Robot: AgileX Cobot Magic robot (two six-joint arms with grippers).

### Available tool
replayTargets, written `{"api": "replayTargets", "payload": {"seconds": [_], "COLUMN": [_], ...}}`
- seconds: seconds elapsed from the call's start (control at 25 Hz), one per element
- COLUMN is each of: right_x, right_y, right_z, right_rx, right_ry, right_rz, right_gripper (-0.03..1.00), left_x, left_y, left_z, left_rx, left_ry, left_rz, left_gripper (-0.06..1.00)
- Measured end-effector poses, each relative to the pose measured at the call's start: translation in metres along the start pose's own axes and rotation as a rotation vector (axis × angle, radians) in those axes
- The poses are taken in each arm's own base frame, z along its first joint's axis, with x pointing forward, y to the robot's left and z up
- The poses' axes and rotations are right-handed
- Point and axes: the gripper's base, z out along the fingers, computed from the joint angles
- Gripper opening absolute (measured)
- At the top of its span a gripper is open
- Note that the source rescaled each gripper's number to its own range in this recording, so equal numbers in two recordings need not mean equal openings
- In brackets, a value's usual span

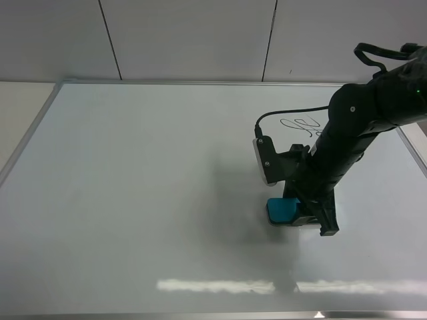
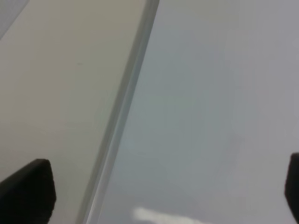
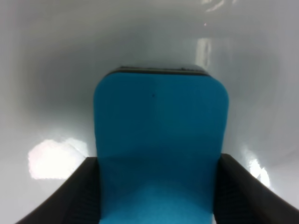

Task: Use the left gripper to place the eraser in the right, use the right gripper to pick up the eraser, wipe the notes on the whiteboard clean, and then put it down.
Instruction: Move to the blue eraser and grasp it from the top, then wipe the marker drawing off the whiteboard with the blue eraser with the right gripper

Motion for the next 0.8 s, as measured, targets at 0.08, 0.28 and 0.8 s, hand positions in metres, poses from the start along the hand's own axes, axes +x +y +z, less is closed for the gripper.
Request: {"api": "replayTargets", "payload": {"seconds": [0.08,0.28,0.8], "right_x": [-0.002,-0.015,-0.024], "right_y": [-0.004,-0.033,-0.113], "right_z": [-0.005,-0.044,-0.074], "right_rx": [0.013,0.164,0.258], "right_ry": [-0.008,-0.069,0.086], "right_rz": [0.037,0.327,1.23], "right_gripper": [0.04,0.04,0.04], "left_x": [0.0,0.0,0.0], "left_y": [0.0,0.0,0.0], "left_z": [0.0,0.0,0.0], "left_rx": [0.0,0.0,0.0], "left_ry": [0.0,0.0,0.0], "left_rz": [0.0,0.0,0.0], "left_gripper": [1.0,1.0,1.0]}}
